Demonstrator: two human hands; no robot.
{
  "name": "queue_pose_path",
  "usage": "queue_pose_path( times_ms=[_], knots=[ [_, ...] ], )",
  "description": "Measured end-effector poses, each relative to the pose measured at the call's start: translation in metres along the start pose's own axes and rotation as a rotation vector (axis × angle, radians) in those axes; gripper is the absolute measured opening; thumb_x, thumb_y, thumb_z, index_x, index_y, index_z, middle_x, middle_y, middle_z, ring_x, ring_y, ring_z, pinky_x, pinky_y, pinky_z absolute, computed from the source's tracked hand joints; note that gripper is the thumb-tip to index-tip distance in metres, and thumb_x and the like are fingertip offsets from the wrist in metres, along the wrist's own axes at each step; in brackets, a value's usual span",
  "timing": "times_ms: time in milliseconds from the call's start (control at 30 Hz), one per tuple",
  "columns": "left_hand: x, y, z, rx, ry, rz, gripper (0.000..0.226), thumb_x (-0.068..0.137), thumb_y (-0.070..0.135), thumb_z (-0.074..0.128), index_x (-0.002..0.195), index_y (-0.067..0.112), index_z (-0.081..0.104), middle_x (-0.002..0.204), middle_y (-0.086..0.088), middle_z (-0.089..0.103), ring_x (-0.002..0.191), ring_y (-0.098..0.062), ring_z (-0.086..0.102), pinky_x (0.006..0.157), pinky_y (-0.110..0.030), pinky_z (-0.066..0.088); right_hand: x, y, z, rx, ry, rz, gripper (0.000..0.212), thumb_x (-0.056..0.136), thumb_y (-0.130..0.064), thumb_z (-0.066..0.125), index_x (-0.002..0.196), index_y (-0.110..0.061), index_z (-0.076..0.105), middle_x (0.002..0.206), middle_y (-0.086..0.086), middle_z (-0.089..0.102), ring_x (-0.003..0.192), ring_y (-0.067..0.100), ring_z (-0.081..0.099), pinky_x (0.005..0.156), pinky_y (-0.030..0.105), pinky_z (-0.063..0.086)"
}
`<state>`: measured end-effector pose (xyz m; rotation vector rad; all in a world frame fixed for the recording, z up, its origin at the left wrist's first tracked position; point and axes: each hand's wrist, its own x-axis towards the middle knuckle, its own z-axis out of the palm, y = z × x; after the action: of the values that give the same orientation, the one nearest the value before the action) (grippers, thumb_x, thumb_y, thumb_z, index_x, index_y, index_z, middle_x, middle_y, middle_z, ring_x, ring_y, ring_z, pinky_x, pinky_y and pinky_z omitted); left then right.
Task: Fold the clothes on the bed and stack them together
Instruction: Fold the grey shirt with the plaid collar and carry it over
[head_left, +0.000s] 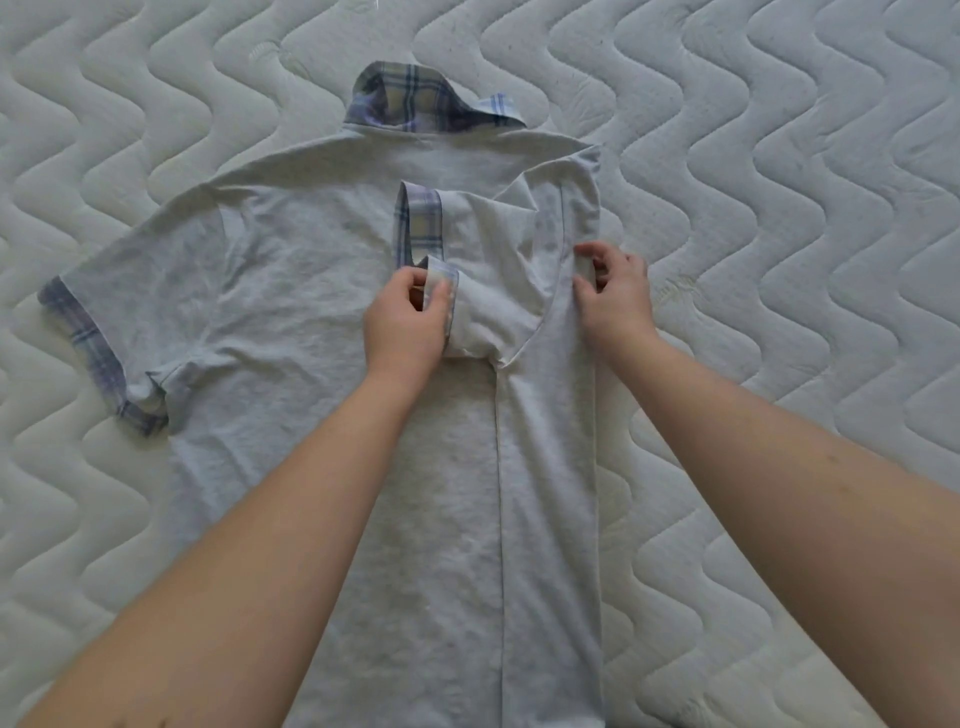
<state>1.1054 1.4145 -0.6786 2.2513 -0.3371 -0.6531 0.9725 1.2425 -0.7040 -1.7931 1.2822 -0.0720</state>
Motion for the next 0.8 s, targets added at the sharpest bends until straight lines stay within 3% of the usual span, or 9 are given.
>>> queue_pose_path(
  times_ms=[200, 333, 433, 533, 600, 667, 733, 800],
  knots=[
    [-0.024, -0.035, -0.020, 0.093, 0.137, -0.089, 0.008, 0.093, 0.028, 0.062, 0.092, 0.021, 0.059, 0.078, 0.004, 0.062, 0.069, -0.009, 0.056, 0.068, -0.027, 0.045, -0.003, -0.002, -0.003, 0.007, -0.003, 0.006, 0.035, 0.094, -0.014, 0.058, 0.127, -0.025, 0.058, 0.125, 0.004, 0.041, 0.117, 0.020, 0.049, 0.110, 0.034, 0.037],
    [-0.027, -0.029, -0.018, 0.162, 0.206, 0.118, 0.017, 0.095, 0.023, 0.054, 0.104, 0.009, 0.055, 0.093, -0.009, 0.059, 0.087, -0.024, 0.056, 0.080, -0.038, 0.046, -0.005, -0.002, -0.004, 0.060, 0.031, 0.004, 0.045, 0.093, -0.020, 0.059, 0.136, -0.025, 0.048, 0.123, 0.001, 0.047, 0.110, 0.015, 0.054, 0.101, 0.028, 0.043],
    [-0.015, 0.003, 0.000, 0.215, 0.132, 0.376, 0.022, 0.094, 0.020, 0.054, 0.111, 0.006, 0.056, 0.103, -0.009, 0.055, 0.092, -0.019, 0.050, 0.084, -0.030, 0.042, 0.000, 0.002, -0.006, 0.130, 0.059, 0.039, 0.047, 0.093, -0.025, 0.061, 0.137, -0.021, 0.044, 0.100, -0.010, 0.053, 0.085, 0.002, 0.055, 0.083, 0.017, 0.044],
    [0.014, 0.043, 0.027, 0.311, -0.011, 0.547, 0.034, 0.096, 0.023, 0.055, 0.125, 0.007, 0.055, 0.120, -0.010, 0.057, 0.110, -0.025, 0.052, 0.097, -0.031, 0.037, 0.010, 0.004, -0.007, 0.129, 0.069, 0.090, 0.025, 0.092, -0.028, 0.065, 0.114, -0.023, 0.054, 0.091, -0.012, 0.058, 0.081, 0.002, 0.056, 0.077, 0.018, 0.044],
    [0.042, 0.068, 0.045, 0.486, -0.095, 0.500, 0.048, 0.097, 0.037, 0.051, 0.138, 0.011, 0.047, 0.135, -0.008, 0.051, 0.125, -0.025, 0.045, 0.105, -0.035, 0.031, 0.018, -0.001, -0.005, 0.157, 0.094, 0.140, 0.021, 0.089, -0.031, 0.067, 0.104, -0.024, 0.053, 0.086, -0.013, 0.058, 0.084, 0.009, 0.059, 0.069, 0.016, 0.042],
    [0.071, 0.086, 0.058, 0.686, -0.158, 0.365, 0.061, 0.096, 0.054, 0.047, 0.140, 0.013, 0.044, 0.139, -0.008, 0.049, 0.129, -0.028, 0.042, 0.106, -0.039, 0.030, 0.026, -0.007, -0.001, 0.213, 0.104, 0.212, 0.025, 0.087, -0.036, 0.070, 0.100, -0.023, 0.053, 0.086, -0.012, 0.056, 0.089, 0.014, 0.061, 0.076, 0.023, 0.048],
    [0.093, 0.098, 0.065, 0.807, -0.235, 0.261, 0.068, 0.090, 0.065, 0.049, 0.135, 0.013, 0.049, 0.135, -0.010, 0.053, 0.127, -0.031, 0.046, 0.103, -0.042, 0.035, 0.035, -0.012, 0.002, 0.232, 0.101, 0.287, 0.026, 0.085, -0.040, 0.070, 0.098, -0.023, 0.054, 0.090, -0.008, 0.058, 0.094, 0.019, 0.062, 0.089, 0.036, 0.052],
    [0.108, 0.107, 0.070, 0.799, -0.334, 0.261, 0.057, 0.087, 0.059, 0.059, 0.120, 0.013, 0.058, 0.126, -0.009, 0.060, 0.119, -0.029, 0.053, 0.096, -0.038, 0.043, 0.042, -0.014, 0.001, 0.283, 0.112, 0.347, 0.020, 0.087, -0.039, 0.070, 0.092, -0.022, 0.059, 0.087, -0.006, 0.061, 0.094, 0.022, 0.063, 0.094, 0.041, 0.051]
  ],
)
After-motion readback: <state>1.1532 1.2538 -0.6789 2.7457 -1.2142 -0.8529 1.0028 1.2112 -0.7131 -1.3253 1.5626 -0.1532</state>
